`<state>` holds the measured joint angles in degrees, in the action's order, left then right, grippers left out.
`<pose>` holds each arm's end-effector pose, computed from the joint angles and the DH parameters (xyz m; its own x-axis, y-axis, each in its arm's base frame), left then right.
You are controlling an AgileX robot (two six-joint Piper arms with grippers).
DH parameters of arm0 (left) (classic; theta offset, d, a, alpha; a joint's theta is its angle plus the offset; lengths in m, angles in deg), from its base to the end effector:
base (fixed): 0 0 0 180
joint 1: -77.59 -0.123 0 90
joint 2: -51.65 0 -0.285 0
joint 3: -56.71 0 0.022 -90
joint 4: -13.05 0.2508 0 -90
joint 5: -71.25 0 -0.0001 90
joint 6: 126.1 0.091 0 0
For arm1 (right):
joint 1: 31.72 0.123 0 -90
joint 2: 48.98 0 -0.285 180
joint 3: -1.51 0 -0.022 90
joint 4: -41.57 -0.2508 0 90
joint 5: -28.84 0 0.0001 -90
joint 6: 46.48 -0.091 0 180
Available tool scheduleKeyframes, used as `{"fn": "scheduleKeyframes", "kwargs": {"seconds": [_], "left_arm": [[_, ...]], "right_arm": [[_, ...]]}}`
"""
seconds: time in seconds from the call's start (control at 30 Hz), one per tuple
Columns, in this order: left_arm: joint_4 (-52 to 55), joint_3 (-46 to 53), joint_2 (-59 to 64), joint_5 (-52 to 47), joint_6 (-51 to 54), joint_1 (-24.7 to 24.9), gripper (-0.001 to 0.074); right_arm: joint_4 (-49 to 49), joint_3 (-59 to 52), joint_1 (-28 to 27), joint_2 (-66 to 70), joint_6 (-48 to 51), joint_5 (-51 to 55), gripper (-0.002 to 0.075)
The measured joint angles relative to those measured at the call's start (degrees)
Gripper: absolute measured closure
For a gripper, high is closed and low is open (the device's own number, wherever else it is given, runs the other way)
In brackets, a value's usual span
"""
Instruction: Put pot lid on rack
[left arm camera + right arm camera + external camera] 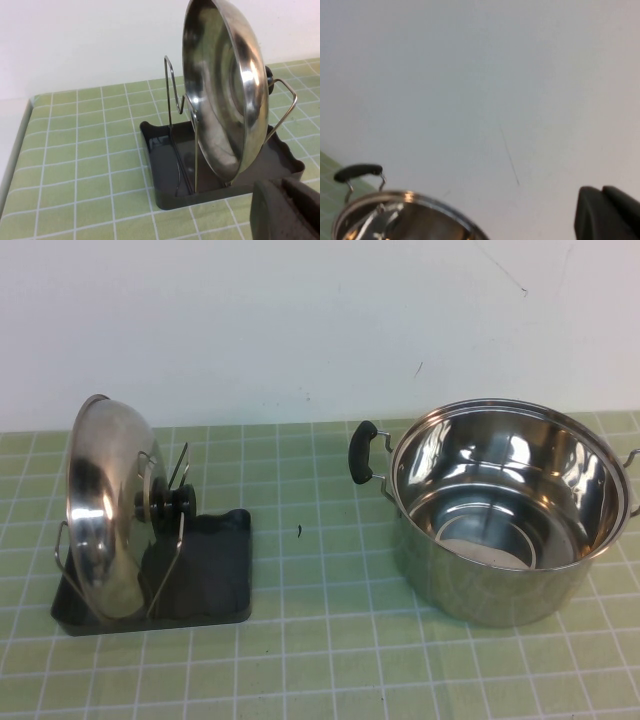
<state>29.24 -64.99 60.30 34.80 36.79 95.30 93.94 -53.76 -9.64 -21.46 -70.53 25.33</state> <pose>0.0313 0.0058 0.2651 -0.2125 -0.0037 -0.9772 0.1314 0.9908 -0.0324 0.0753 0.0352 0.3227 0.3315 -0.3760 -0.8653 -0.2984 0.8283 -0.4742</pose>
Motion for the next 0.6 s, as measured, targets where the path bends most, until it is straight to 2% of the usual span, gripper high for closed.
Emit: {"fn": "scheduleKeyframes", "kwargs": {"seconds": [0.1,0.2,0.33,0.47,0.6], "left_arm": [[0.00,0.00,0.00,0.00,0.00,0.00,0.0734],[0.00,0.00,0.00,0.00,0.00,0.00,0.0734],[0.00,0.00,0.00,0.00,0.00,0.00,0.0734],[0.00,0.00,0.00,0.00,0.00,0.00,0.0734],[0.00,0.00,0.00,0.00,0.00,0.00,0.0734]], "right_arm": [[-28.92,-0.23,0.00,-0.58,28.59,9.92,0.0727],[-42.87,-2.16,-0.71,-2.84,40.11,15.28,0.0727],[-48.97,-6.68,-4.70,-6.70,42.07,14.04,0.0727],[-53.83,-12.60,-11.91,-11.46,42.17,12.02,0.0727],[-54.57,-17.13,-19.89,-14.96,41.02,11.79,0.0727]]}}
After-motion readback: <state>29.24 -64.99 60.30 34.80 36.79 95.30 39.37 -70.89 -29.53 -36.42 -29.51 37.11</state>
